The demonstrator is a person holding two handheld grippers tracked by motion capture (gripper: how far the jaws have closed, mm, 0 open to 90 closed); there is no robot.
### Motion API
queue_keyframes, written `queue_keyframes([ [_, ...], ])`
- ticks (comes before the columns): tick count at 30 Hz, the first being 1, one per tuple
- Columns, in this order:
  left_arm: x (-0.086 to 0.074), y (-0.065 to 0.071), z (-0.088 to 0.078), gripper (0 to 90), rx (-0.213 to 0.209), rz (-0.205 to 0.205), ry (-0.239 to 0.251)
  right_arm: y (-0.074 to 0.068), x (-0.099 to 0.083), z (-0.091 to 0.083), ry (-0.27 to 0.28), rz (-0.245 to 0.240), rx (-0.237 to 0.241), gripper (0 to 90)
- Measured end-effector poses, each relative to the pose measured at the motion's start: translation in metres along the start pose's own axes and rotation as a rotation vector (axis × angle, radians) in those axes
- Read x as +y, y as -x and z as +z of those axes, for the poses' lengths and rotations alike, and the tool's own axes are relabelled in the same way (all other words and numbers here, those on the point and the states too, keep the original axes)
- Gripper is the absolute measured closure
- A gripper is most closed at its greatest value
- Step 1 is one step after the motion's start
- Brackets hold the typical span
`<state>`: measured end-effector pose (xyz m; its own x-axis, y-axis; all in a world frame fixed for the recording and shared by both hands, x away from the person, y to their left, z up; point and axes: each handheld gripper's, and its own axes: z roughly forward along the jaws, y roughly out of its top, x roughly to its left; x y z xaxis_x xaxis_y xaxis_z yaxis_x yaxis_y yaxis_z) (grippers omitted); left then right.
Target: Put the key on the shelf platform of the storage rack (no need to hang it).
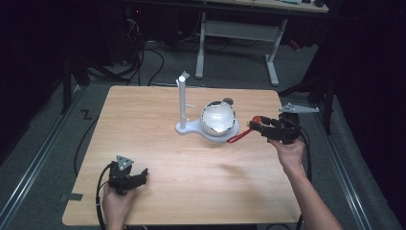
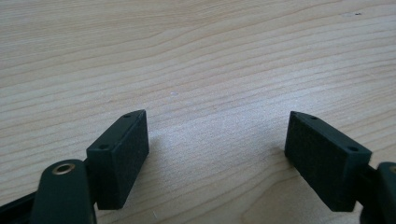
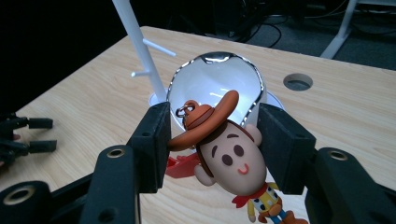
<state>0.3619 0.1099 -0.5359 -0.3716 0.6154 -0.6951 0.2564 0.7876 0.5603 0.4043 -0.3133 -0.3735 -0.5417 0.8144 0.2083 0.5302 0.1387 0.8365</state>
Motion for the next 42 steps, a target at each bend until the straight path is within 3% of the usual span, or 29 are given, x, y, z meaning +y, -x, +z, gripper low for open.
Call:
queue_keyframes([
  [11,0.0,-0.001,0.0,21.9,-0.003,0.009,0.0,-0.006,0.023,0.026,-0.013,-0.008,0.008,47.0],
  [17,0.0,-0.001,0.0,21.8,-0.006,0.01,-0.001,-0.007,0.04,0.034,-0.001,-0.019,-0.013,47.0],
  [18,0.0,0.001,0.0,21.8,0.006,-0.012,0.002,-0.006,0.042,0.035,-0.003,-0.011,-0.016,47.0],
  [22,0.0,0.0,0.0,21.8,0.003,-0.004,-0.001,-0.003,0.05,0.043,-0.006,-0.005,-0.025,47.0],
  [34,0.0,0.0,0.0,21.8,-0.002,0.007,0.001,-0.001,0.058,0.076,-0.038,0.008,-0.043,47.0],
  [42,0.0,0.0,0.0,21.8,0.0,0.003,0.001,-0.005,0.061,0.091,-0.065,-0.018,-0.062,46.9],
])
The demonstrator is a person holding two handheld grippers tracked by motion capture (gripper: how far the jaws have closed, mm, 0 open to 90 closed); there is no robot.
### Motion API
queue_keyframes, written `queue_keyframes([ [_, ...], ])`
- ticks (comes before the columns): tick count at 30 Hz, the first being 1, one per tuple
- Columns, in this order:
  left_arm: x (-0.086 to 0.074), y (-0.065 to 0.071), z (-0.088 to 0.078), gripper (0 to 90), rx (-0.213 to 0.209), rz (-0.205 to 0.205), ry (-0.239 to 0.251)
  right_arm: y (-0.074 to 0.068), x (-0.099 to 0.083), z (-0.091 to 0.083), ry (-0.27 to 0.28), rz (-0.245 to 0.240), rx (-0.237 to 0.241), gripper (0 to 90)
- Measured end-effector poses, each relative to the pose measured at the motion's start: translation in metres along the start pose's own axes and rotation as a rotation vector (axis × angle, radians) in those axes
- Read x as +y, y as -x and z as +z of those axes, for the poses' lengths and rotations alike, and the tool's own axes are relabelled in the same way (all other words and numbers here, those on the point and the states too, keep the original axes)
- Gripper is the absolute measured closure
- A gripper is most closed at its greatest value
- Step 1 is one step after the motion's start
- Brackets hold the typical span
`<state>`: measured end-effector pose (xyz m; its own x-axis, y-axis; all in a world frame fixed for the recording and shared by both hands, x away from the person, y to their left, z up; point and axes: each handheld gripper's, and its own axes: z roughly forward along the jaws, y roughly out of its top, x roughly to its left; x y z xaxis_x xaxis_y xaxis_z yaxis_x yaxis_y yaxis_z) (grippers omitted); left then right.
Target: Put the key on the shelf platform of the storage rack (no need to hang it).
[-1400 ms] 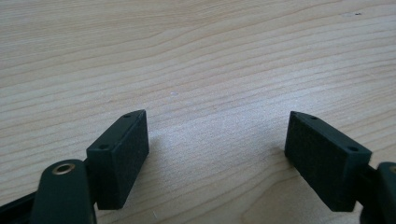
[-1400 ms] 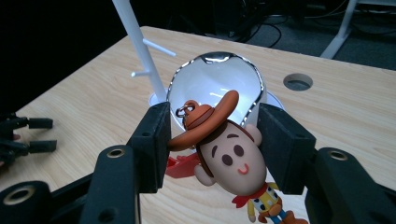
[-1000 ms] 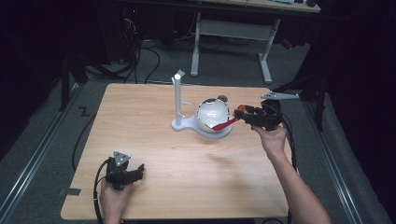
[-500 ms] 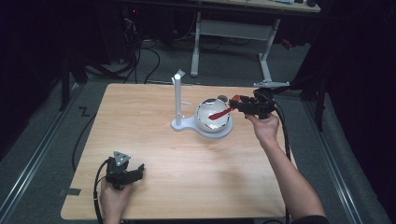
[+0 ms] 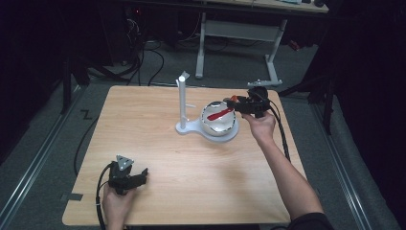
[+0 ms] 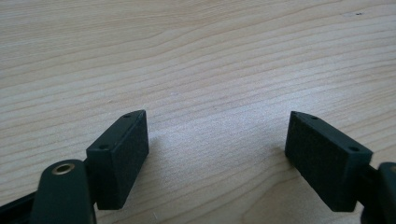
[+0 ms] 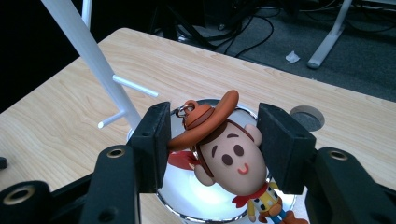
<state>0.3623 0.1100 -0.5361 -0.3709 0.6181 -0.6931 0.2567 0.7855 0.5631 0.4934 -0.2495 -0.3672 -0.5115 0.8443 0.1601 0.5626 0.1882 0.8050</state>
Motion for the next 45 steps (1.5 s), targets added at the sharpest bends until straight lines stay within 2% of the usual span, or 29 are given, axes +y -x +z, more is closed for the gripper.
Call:
queue_keyframes([
  [5,0.0,0.0,0.0,21.7,-0.004,0.008,0.0,-0.002,0.002,0.008,-0.007,-0.013,-0.006,46.9],
  [8,0.0,0.0,0.0,21.8,0.002,-0.001,0.0,-0.005,0.001,0.013,-0.022,-0.017,-0.011,46.9],
  [11,0.0,0.0,0.0,21.8,0.002,-0.001,0.001,-0.007,-0.001,0.018,-0.034,-0.038,-0.011,46.9],
  [23,0.0,0.0,0.0,21.8,-0.004,0.006,-0.001,-0.008,-0.008,0.044,-0.072,-0.05,-0.007,46.8],
  [24,0.0,0.001,0.0,21.8,0.002,-0.011,-0.002,-0.009,-0.009,0.045,-0.077,-0.05,-0.008,46.8],
  [26,0.0,0.001,0.0,21.8,0.003,-0.012,-0.001,-0.009,-0.01,0.05,-0.077,-0.058,-0.01,46.8],
  [29,-0.001,0.002,0.0,21.8,0.012,-0.024,0.001,-0.008,-0.012,0.056,-0.089,-0.059,-0.018,46.7],
  [35,0.0,0.001,0.001,21.8,0.003,-0.003,0.004,-0.005,-0.02,0.069,-0.111,-0.048,-0.017,46.6],
  [36,0.0,-0.001,0.001,21.8,-0.003,0.016,0.006,-0.005,-0.021,0.072,-0.115,-0.05,-0.018,46.6],
  [38,0.0,-0.001,0.001,21.8,-0.003,0.018,0.007,-0.005,-0.024,0.077,-0.123,-0.035,-0.016,46.6],
  [43,0.0,-0.001,0.001,21.8,-0.002,0.017,0.007,-0.003,-0.031,0.089,-0.146,-0.038,-0.013,46.3],
  [45,0.0,0.0,0.001,21.8,-0.003,0.011,0.003,-0.002,-0.033,0.093,-0.161,-0.02,-0.017,46.1],
])
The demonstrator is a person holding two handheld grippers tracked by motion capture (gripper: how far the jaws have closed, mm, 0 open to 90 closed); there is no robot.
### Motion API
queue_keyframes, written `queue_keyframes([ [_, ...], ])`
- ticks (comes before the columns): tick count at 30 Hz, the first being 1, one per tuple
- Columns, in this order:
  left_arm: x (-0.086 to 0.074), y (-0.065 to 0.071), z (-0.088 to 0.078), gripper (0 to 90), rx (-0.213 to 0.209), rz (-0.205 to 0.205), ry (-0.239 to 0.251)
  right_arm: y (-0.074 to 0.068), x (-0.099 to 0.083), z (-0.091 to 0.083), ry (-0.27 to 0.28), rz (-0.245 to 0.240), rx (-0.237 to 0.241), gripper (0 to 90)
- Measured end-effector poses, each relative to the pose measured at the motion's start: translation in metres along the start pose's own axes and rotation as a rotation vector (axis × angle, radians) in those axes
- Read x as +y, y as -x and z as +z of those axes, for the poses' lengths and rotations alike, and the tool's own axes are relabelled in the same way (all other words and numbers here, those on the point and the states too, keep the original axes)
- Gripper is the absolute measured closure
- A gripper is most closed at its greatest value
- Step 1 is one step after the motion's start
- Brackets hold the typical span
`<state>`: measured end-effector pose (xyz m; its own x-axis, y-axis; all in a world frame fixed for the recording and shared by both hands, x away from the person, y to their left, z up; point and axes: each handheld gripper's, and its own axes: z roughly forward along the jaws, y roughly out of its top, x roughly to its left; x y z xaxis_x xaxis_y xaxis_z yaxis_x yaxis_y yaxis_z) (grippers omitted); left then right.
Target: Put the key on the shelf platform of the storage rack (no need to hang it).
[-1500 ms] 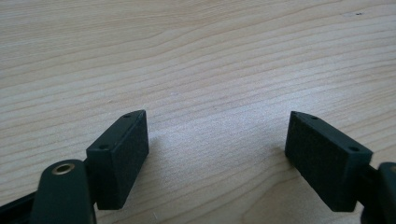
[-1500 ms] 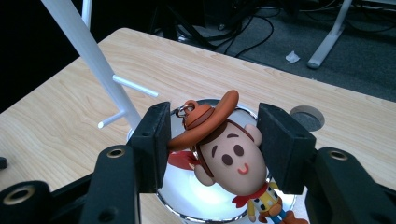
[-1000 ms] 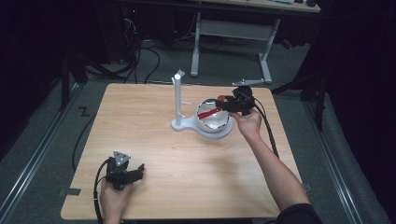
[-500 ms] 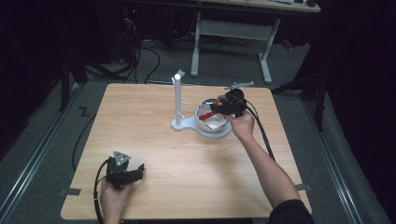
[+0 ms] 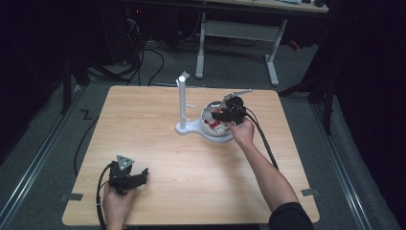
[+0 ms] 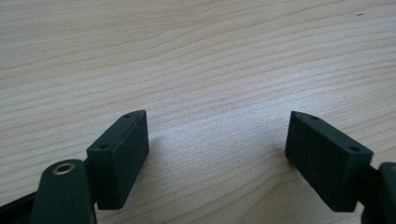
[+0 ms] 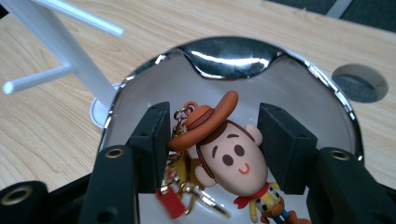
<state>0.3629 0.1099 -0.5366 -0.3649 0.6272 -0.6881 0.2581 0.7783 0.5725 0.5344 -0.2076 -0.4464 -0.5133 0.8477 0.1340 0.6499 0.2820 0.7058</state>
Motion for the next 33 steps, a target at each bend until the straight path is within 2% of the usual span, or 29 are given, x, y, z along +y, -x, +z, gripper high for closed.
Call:
queue_keyframes([
  [4,0.0,0.0,0.0,21.8,-0.001,0.002,0.0,0.005,-0.003,-0.001,0.01,0.029,0.021,43.8],
  [8,0.0,-0.001,0.0,21.7,-0.001,0.01,0.001,0.009,-0.004,-0.012,0.04,0.056,0.044,39.2],
  [9,0.0,0.0,0.0,21.7,0.0,0.001,-0.003,0.01,-0.004,-0.015,0.039,0.052,0.045,39.2],
  [13,0.0,0.0,0.0,21.8,0.0,0.002,-0.001,0.012,-0.009,-0.025,0.044,0.032,0.035,39.4],
  [18,0.0,0.0,0.0,21.7,0.0,0.0,-0.003,0.018,-0.014,-0.042,0.097,0.056,0.025,43.1],
  [23,0.0,0.001,0.0,21.8,0.001,-0.007,-0.001,0.025,-0.021,-0.055,0.118,0.083,0.013,45.3],
  [27,0.0,0.0,0.0,21.7,-0.001,0.004,-0.002,0.028,-0.025,-0.066,0.116,0.062,-0.002,45.6],
  [30,0.0,0.0,0.0,21.8,-0.001,0.0,-0.002,0.031,-0.029,-0.077,0.148,0.075,0.0,45.8],
  [32,0.0,-0.001,0.0,21.8,-0.012,0.027,-0.003,0.033,-0.032,-0.082,0.157,0.081,-0.003,45.7],
  [33,0.0,0.0,0.0,21.7,-0.003,0.01,-0.003,0.034,-0.034,-0.085,0.161,0.084,-0.004,45.6],
])
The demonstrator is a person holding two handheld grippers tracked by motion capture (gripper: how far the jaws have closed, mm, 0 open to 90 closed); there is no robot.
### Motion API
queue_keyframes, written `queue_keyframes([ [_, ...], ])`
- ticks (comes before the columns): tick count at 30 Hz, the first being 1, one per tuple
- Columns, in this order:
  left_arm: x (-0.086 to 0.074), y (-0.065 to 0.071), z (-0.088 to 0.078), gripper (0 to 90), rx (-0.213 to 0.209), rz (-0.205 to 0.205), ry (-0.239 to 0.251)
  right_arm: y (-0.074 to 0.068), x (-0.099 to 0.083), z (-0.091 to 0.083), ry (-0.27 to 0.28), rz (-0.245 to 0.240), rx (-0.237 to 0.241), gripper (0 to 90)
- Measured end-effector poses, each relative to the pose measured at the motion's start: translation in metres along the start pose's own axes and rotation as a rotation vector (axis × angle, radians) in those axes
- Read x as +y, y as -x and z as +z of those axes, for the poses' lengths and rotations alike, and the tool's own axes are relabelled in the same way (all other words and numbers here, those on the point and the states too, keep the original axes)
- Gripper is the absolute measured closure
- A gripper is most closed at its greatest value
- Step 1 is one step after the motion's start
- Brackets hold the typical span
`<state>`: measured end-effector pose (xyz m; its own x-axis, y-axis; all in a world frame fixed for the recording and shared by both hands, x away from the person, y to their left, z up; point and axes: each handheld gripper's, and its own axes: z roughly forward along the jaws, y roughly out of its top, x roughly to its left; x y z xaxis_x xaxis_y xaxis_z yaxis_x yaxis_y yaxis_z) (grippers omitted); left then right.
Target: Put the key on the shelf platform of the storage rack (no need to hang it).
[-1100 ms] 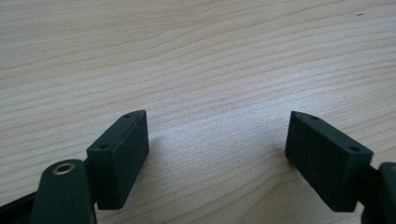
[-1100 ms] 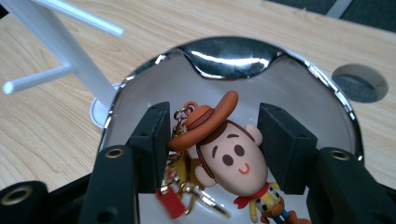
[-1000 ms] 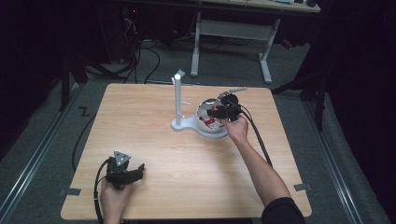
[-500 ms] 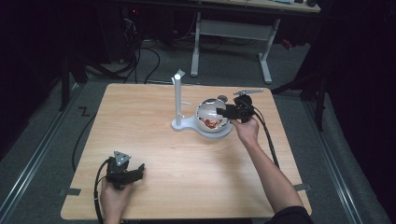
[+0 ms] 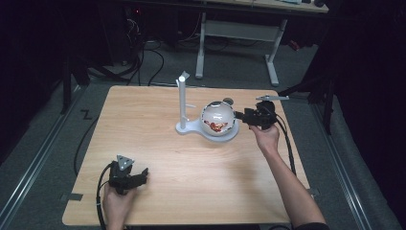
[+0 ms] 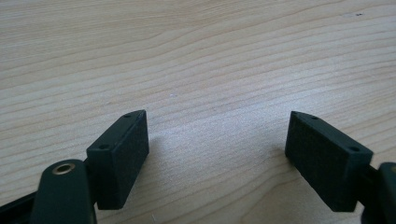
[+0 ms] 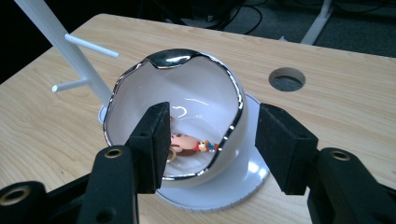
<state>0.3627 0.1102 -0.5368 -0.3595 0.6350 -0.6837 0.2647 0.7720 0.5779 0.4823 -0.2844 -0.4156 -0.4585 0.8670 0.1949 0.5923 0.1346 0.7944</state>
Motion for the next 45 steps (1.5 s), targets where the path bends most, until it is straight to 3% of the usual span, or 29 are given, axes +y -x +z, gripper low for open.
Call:
queue_keyframes([
  [16,0.0,-0.001,0.0,21.8,-0.004,0.005,-0.002,0.007,0.0,-0.041,0.054,-0.012,-0.023,45.3],
  [21,0.001,-0.001,0.0,21.8,-0.008,0.011,-0.002,0.01,-0.007,-0.053,0.077,0.013,-0.012,45.6],
  [23,0.0,0.001,0.0,21.8,0.003,-0.016,-0.002,0.013,-0.01,-0.057,0.077,0.021,-0.015,45.6],
  [26,0.0,0.0,0.0,21.8,-0.004,0.001,-0.004,0.015,-0.012,-0.063,0.082,0.021,-0.018,45.6],
  [27,0.0,0.001,0.0,21.8,0.004,-0.018,0.0,0.014,-0.013,-0.066,0.086,0.022,-0.02,45.7],
  [32,0.0,0.001,0.0,21.8,0.004,-0.019,-0.002,0.018,-0.022,-0.077,0.093,0.037,-0.028,45.9],
  [40,0.0,0.001,0.0,21.8,0.004,-0.016,-0.002,0.017,-0.027,-0.098,0.115,0.019,-0.052,45.9],
  [45,0.0,0.001,0.0,21.8,0.005,-0.018,-0.002,0.018,-0.036,-0.106,0.121,0.034,-0.052,46.0],
])
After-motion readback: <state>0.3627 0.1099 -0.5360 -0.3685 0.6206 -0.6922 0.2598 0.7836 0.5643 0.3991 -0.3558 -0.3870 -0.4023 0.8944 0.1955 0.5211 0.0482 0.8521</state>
